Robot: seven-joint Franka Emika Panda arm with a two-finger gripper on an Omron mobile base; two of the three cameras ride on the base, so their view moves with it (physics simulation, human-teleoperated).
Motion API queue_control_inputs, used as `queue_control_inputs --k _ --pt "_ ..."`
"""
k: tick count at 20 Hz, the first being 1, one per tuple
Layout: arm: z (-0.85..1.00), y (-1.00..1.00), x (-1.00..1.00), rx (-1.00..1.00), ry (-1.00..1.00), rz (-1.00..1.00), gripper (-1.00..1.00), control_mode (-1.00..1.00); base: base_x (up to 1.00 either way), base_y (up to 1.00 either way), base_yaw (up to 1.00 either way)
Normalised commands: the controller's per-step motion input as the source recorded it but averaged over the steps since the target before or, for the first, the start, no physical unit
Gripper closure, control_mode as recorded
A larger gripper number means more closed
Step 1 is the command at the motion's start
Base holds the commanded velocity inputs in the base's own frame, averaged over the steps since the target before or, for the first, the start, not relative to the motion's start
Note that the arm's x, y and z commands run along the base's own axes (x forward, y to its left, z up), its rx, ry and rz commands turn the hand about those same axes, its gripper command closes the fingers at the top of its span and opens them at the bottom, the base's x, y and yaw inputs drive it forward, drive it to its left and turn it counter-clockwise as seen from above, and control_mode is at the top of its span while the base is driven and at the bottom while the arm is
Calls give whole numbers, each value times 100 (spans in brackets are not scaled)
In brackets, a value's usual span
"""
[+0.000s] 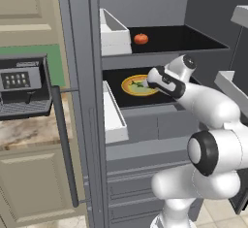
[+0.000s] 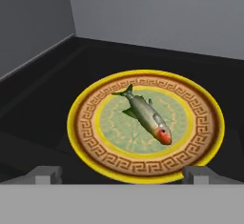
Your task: Transport the fish from the fridge to the microwave and turn on the microwave.
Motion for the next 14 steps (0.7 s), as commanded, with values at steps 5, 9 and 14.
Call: queue_control_inputs --k 5,9,14 --pt "-12 -1 17 -1 0 4 -100 -100 0 0 0" --pt "-12 0 24 -4 1 4 -100 -100 0 0 0" --pt "-9 0 25 -4 0 4 -100 -100 0 0 0"
